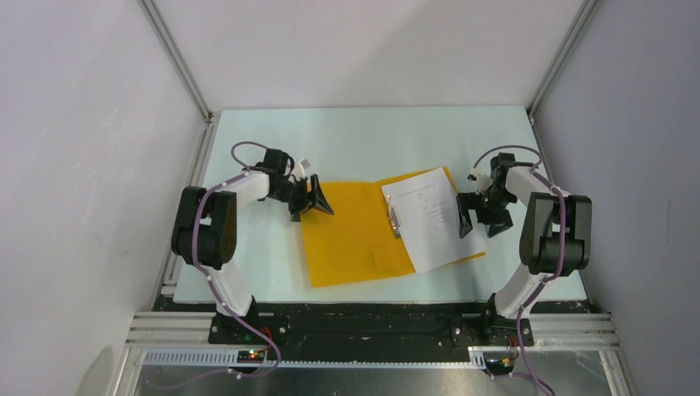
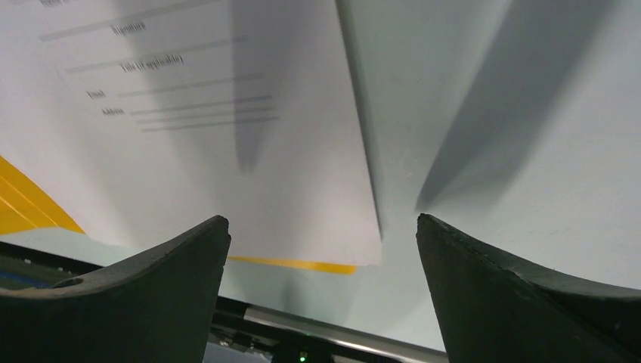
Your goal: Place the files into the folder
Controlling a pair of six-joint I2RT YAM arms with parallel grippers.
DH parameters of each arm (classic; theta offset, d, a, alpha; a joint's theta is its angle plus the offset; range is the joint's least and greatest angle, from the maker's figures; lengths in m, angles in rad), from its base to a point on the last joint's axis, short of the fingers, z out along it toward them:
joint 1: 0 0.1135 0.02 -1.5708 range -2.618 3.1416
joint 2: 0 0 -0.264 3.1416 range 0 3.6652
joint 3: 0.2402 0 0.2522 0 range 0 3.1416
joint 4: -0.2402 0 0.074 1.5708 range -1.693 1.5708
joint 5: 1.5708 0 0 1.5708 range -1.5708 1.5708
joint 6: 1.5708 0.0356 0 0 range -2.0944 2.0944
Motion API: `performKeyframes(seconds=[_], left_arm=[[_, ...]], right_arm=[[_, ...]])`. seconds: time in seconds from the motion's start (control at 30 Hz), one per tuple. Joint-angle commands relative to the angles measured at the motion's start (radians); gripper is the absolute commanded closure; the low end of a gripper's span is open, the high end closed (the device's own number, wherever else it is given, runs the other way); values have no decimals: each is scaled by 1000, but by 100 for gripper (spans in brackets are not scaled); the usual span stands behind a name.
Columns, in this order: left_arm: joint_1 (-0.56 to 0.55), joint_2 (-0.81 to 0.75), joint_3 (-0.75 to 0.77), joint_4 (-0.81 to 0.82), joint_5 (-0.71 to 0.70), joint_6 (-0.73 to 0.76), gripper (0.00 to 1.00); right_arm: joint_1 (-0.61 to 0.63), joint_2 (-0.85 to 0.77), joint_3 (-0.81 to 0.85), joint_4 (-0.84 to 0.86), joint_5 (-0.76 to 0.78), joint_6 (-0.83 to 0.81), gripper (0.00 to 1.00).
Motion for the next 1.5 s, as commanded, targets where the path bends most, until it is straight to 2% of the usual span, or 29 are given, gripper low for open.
performKeyframes(seconds=[0.0,0.4,0.57,0.77,0.87,0.9,0.93,1.1,1.2,1.33,1.4,1.43,1.47], left_arm=[[-11,-49,-8,24,34,-19,28],[-34,-65,-21,35,42,-18,28],[-42,-67,-18,37,44,-16,28],[-42,-77,-19,38,15,-19,24],[-30,-103,-13,14,-46,-12,15],[-18,-118,-1,-13,-67,7,5],[-9,-129,8,-27,-118,19,3],[66,-223,115,-105,-385,144,0],[66,-257,215,-105,-435,218,0],[21,-209,333,-99,-322,192,0],[-16,-155,375,-90,-220,147,0],[-31,-135,387,-83,-167,127,0],[-60,-89,409,-60,-115,79,1]], right_arm=[[14,-32,-40,-30,-12,25,1],[102,-67,-78,-52,-29,165,1],[155,-90,-87,-50,16,244,1],[133,-87,-87,-39,47,217,1],[69,-90,-53,-65,51,185,0],[56,-92,-41,-76,45,160,0],[38,-97,-6,-99,24,145,0],[52,-124,127,-135,-43,31,0],[87,-138,151,-70,-101,-10,5],[156,-123,155,72,-170,12,13],[181,-91,155,121,-203,40,26],[187,-62,157,142,-231,54,42],[189,-44,163,152,-243,93,55]])
